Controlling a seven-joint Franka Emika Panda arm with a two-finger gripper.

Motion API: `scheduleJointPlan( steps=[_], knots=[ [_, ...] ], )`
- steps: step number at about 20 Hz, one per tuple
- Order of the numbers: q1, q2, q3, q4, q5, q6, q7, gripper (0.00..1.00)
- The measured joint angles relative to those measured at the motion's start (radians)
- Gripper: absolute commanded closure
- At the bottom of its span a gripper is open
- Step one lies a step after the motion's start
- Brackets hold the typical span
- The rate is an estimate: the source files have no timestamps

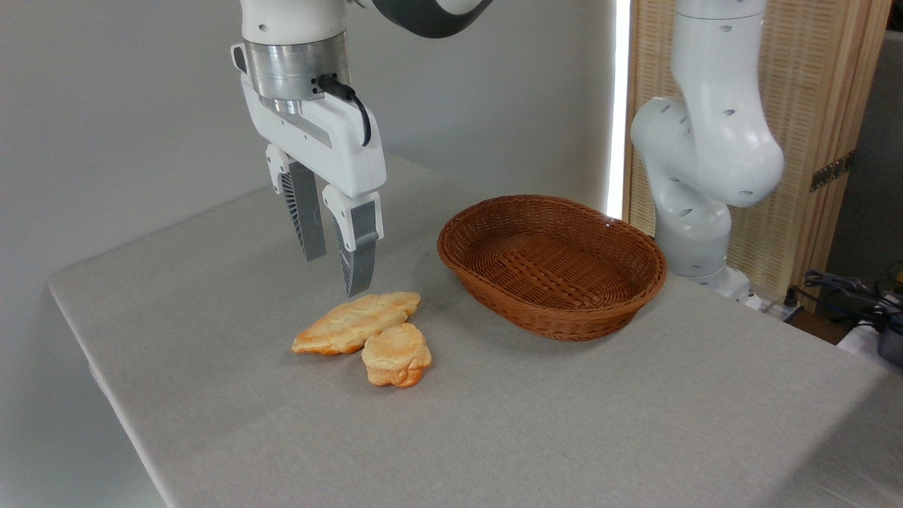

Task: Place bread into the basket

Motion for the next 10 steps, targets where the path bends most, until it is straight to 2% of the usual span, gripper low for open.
scheduleJointPlan(
  steps=[10],
  knots=[
    [0.000,-0.001,0.001,0.013,0.000,0.000,0.000,0.00]
  ],
)
